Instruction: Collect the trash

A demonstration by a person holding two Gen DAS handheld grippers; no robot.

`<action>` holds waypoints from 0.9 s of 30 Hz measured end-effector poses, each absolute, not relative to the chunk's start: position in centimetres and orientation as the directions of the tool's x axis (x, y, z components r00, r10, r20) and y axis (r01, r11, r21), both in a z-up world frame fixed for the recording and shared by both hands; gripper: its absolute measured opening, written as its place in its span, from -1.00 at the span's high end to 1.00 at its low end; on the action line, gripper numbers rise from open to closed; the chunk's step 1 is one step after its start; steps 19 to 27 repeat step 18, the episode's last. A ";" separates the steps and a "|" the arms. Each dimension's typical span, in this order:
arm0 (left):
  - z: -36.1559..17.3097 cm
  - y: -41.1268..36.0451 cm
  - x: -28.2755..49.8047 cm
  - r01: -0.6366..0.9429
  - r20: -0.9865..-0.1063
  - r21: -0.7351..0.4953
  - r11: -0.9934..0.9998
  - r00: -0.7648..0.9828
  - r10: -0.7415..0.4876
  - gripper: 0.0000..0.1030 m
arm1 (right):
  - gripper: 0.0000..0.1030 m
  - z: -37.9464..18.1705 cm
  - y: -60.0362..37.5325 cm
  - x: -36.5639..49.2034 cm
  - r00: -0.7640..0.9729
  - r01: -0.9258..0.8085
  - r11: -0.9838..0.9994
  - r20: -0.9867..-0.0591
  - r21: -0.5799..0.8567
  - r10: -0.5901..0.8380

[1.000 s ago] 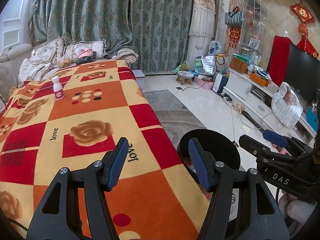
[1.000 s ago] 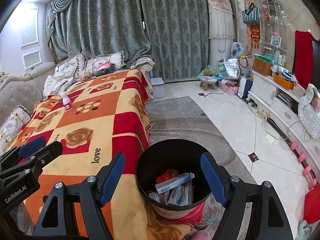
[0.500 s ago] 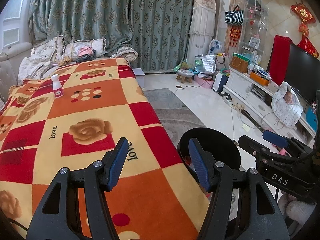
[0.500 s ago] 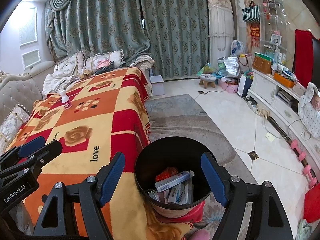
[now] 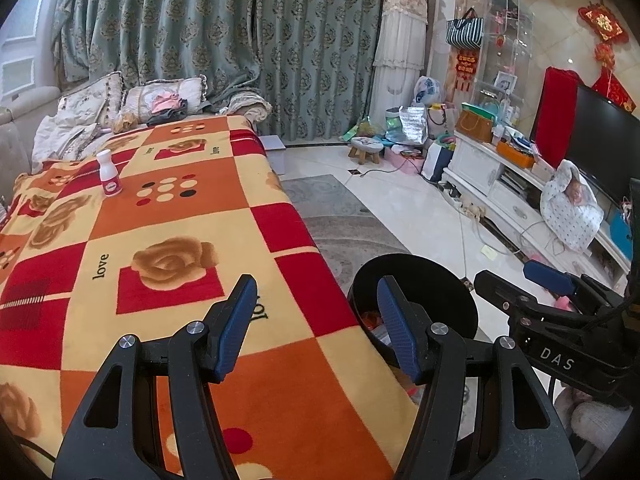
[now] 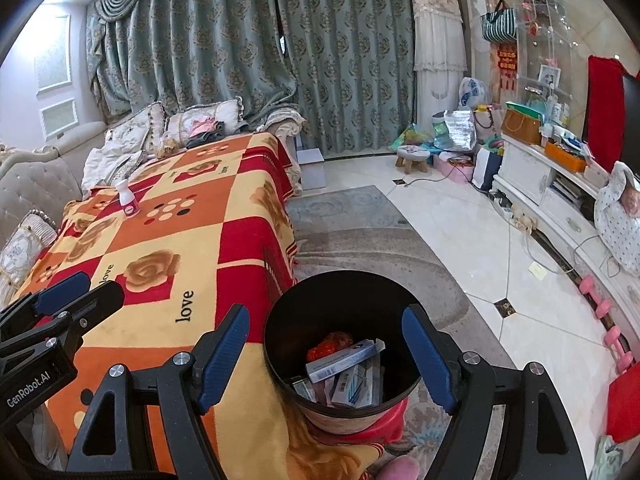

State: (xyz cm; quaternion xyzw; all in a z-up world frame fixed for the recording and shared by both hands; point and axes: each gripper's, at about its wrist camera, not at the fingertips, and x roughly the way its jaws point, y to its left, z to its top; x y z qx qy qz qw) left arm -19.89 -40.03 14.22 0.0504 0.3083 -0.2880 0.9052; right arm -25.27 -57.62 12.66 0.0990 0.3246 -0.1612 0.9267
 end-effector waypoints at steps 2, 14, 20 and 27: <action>14.2 -40.1 -19.9 0.555 -0.587 -0.085 0.827 0.643 -0.492 -0.20 | -0.49 12.7 -57.7 -25.3 0.737 0.365 0.928 -0.634 0.079 -0.236; 14.1 -40.2 -19.6 0.569 -0.588 -0.103 0.816 0.627 -0.511 -0.20 | -0.50 12.5 -57.5 -25.0 0.726 0.366 0.928 -0.645 0.070 -0.238; 13.8 -38.9 -18.9 0.553 -0.592 -0.114 0.826 0.630 -0.503 -0.20 | -0.50 12.4 -57.0 -24.5 0.720 0.353 0.934 -0.654 0.059 -0.231; 13.8 -38.9 -18.9 0.553 -0.592 -0.114 0.826 0.630 -0.503 -0.20 | -0.50 12.4 -57.0 -24.5 0.720 0.353 0.934 -0.654 0.059 -0.231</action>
